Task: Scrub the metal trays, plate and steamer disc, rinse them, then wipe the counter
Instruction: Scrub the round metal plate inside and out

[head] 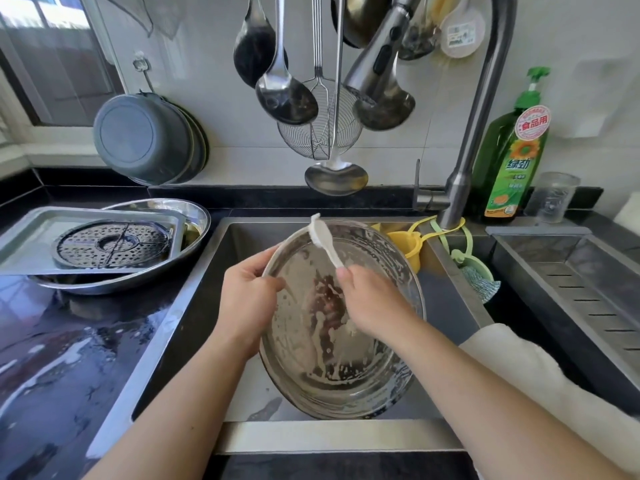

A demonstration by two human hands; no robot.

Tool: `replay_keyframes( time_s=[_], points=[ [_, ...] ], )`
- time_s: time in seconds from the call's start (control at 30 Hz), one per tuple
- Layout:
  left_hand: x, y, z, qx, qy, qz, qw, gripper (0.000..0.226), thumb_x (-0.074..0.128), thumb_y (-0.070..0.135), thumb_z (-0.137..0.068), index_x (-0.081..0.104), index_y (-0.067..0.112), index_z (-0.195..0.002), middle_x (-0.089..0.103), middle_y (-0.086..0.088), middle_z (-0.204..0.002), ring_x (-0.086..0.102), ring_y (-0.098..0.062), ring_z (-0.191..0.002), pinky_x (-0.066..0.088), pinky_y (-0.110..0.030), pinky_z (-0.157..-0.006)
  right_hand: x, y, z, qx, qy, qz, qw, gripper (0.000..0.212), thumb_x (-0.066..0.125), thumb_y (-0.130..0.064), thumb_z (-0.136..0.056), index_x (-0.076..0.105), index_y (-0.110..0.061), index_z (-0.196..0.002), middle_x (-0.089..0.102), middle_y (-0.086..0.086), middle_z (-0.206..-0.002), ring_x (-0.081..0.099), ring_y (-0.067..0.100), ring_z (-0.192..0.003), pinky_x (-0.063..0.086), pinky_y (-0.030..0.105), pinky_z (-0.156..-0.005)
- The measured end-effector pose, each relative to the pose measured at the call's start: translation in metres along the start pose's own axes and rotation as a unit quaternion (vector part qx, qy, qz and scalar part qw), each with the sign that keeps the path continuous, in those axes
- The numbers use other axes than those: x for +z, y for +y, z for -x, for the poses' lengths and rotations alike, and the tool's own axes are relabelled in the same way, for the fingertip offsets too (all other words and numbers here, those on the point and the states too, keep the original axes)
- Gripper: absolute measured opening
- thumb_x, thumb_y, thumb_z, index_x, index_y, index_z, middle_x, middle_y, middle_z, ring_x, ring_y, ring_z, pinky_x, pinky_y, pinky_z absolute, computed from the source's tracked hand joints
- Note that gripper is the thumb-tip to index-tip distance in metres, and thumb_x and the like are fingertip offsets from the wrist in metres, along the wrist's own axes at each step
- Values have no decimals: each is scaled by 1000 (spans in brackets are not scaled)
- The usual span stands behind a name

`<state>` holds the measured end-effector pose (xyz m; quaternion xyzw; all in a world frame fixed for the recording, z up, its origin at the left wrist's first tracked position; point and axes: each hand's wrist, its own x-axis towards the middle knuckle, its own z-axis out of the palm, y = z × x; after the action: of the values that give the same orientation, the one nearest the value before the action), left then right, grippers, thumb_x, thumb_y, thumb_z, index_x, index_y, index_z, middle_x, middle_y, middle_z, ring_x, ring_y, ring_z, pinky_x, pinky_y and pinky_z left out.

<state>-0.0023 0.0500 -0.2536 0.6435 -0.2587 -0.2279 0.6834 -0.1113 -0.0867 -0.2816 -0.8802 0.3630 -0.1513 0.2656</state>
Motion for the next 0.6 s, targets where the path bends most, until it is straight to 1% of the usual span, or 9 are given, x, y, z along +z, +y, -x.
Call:
replay_keyframes(
  time_s=[0.07,0.17,0.23,0.3,0.37,0.4,0.47,0.53,0.6],
  points=[
    [-1,0,-1,-5,11,4,1000,70,49,-22,-84,81,37,-105,80,6,-99,75,-9,-91,57,-20,-64,-7,12,-8,44,21,10,999,50,21,-43,-110,57,-10,-96,56,3,-81,55,21,-70,46,39,-61],
    [-4,1,-4,-9,26,15,1000,70,49,-22,-85,80,39,-102,80,7,-98,75,-11,-91,57,-21,-61,-21,23,-16,131,12,12,991,50,17,-40,-111,53,-6,-99,55,10,-95,59,33,-96,44,38,-75],
    [-4,3,-3,-3,25,14,1000,71,49,-22,-84,80,39,-104,80,8,-98,75,-9,-90,57,-20,-62,-21,20,-13,148,-23,13,989,49,18,-41,-111,55,-8,-105,56,11,-96,58,31,-90,44,37,-73],
    [-4,3,-1,5,25,12,1000,71,49,-22,-84,80,39,-105,80,8,-101,74,-8,-93,57,-22,-65,-13,8,-4,115,-84,23,990,49,22,-41,-111,59,-10,-116,60,9,-92,59,24,-79,45,34,-66],
    [-4,3,-1,7,24,25,999,68,51,-21,-84,81,38,-102,80,7,-100,75,-8,-91,58,-23,-65,-4,-1,7,69,-146,29,986,48,24,-43,-111,60,-12,-109,55,3,-80,51,17,-64,38,30,-55],
    [-4,2,-1,4,21,31,999,67,52,-21,-85,81,37,-101,80,6,-99,76,-9,-89,59,-23,-64,-3,-2,9,52,-158,31,986,47,25,-44,-111,60,-13,-103,53,1,-77,48,15,-61,36,30,-54],
    [-3,1,-2,2,16,33,999,66,52,-22,-84,81,35,-102,80,4,-100,76,-11,-90,59,-24,-64,-6,1,-1,62,-137,39,988,48,26,-45,-110,60,-13,-100,56,2,-81,50,17,-65,41,31,-59],
    [-2,0,-2,10,5,22,1000,69,50,-22,-83,81,35,-106,80,5,-101,75,-12,-94,59,-25,-67,-11,9,-9,102,-66,54,991,51,23,-45,-110,61,-12,-107,64,7,-94,56,21,-75,48,34,-68],
    [0,0,-2,29,-10,6,1000,69,49,-21,-83,80,35,-110,80,5,-103,75,-12,-98,59,-27,-76,-7,4,-3,99,-67,34,992,49,23,-47,-110,60,-15,-101,62,3,-87,53,16,-64,45,29,-54]
  ],
)
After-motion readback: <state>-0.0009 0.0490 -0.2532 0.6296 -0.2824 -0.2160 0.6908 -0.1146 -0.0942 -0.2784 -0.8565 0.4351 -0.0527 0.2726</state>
